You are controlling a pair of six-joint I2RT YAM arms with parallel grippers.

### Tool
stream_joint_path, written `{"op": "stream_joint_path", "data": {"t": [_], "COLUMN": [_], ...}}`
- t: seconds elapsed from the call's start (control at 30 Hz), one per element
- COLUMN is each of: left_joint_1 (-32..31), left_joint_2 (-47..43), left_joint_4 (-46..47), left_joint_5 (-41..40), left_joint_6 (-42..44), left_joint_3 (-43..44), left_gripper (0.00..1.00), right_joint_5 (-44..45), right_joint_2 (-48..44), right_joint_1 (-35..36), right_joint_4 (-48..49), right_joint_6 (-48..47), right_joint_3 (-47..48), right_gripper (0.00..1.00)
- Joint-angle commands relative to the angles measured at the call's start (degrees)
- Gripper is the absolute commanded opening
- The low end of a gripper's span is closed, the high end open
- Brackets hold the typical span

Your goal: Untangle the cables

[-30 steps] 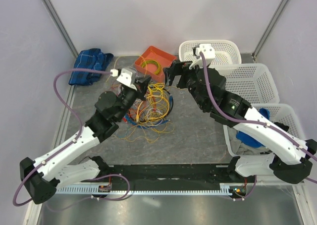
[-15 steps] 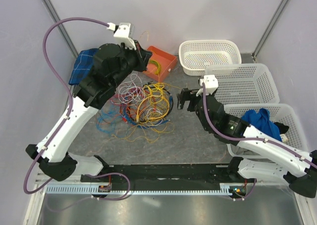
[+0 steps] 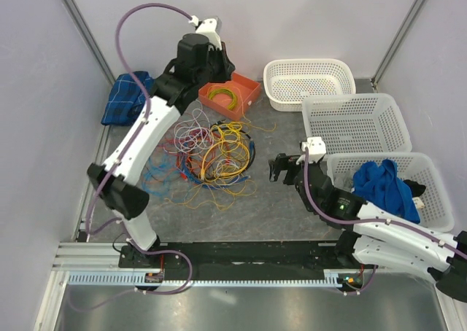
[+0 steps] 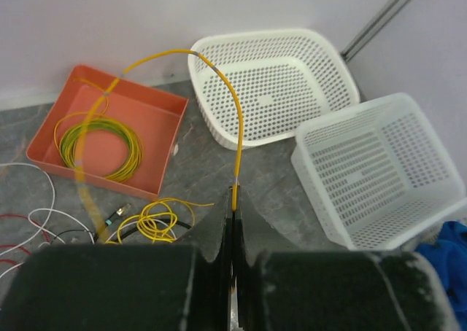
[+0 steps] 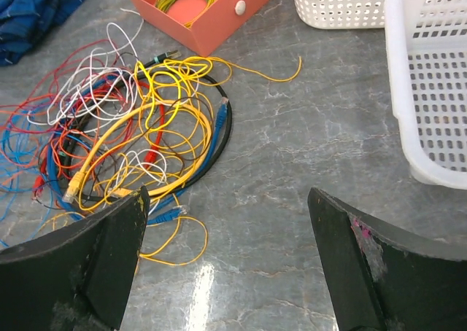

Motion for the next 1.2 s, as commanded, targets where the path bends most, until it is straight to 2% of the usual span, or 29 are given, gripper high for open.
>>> {"op": "stream_joint_path", "data": {"t": [0.0, 0.23, 0.33, 0.57, 0.73, 0.97, 1.17], "left_joint_1": [4.3, 8.6, 10.2, 13.0, 13.5, 13.7, 13.8], "left_joint_2": [9.1, 21.8, 25.9, 32.3, 34.8, 38.3, 42.1], "left_joint_4": [-1.2, 0.5, 2.6, 9.6, 15.6, 21.3, 22.3], "left_joint_5": [4.8, 6.7, 7.8, 13.7, 15.1, 14.8, 12.9], "left_joint_6": [-3.1, -5.2, -6.2, -10.2, -11.4, -11.6, -11.2], "left_joint_3": [7.6, 21.4, 23.9, 24.2, 24.5, 25.4, 25.4], "left_gripper": [0.02, 0.02, 0.02, 0.02, 0.02, 0.02, 0.02], "right_joint_5": [-0.3, 1.3, 0.7, -1.0, -2.1, -1.8, -0.3], "right_joint_2": [-1.2, 2.7, 3.7, 7.1, 10.4, 13.9, 15.4], "right_joint_1": [-0.2, -0.2, -0.2, -0.2, -0.2, -0.2, -0.2], "right_joint_4": [7.9, 11.5, 14.2, 17.3, 20.5, 21.2, 21.7], "right_joint_6": [2.2, 2.2, 3.9, 6.3, 6.9, 8.1, 8.0], "right_joint_3": [-4.7, -7.2, -9.0, -9.7, -9.9, -10.4, -10.6], "right_gripper": [0.98, 0.98, 0.98, 0.98, 0.98, 0.98, 0.98]}}
